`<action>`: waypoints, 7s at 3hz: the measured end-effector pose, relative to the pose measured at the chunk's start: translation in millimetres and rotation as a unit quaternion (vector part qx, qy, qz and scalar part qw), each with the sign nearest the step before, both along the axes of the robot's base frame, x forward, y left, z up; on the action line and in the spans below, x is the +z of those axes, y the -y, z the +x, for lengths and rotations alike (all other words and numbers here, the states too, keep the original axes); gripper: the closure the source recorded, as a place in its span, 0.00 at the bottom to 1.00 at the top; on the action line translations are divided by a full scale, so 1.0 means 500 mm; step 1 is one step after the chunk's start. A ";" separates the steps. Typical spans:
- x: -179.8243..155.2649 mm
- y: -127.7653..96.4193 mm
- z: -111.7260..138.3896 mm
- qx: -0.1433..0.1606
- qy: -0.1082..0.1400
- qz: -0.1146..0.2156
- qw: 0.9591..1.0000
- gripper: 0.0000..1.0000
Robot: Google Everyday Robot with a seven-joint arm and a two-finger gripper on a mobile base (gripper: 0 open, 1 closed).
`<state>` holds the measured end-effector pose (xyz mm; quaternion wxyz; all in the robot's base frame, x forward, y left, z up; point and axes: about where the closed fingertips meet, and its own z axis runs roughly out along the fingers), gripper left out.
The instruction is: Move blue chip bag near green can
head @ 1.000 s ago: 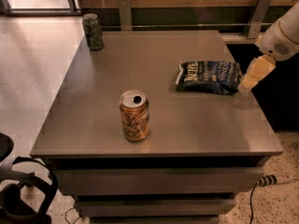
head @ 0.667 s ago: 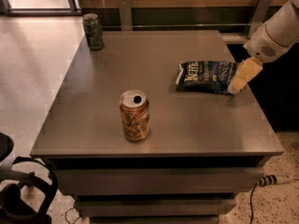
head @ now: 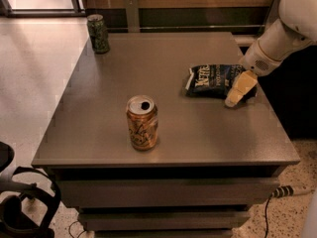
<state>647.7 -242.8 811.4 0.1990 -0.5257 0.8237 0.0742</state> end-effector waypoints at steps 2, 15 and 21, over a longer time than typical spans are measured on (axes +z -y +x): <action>-0.029 -0.013 0.015 0.001 -0.009 0.022 1.000 0.41; 0.172 -0.431 0.310 0.036 0.098 0.033 0.994 1.00; 0.113 -0.569 0.374 0.071 0.102 0.082 0.989 0.35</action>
Offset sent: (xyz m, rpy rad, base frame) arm 0.0065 0.0055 -0.0182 0.0387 0.0157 0.0013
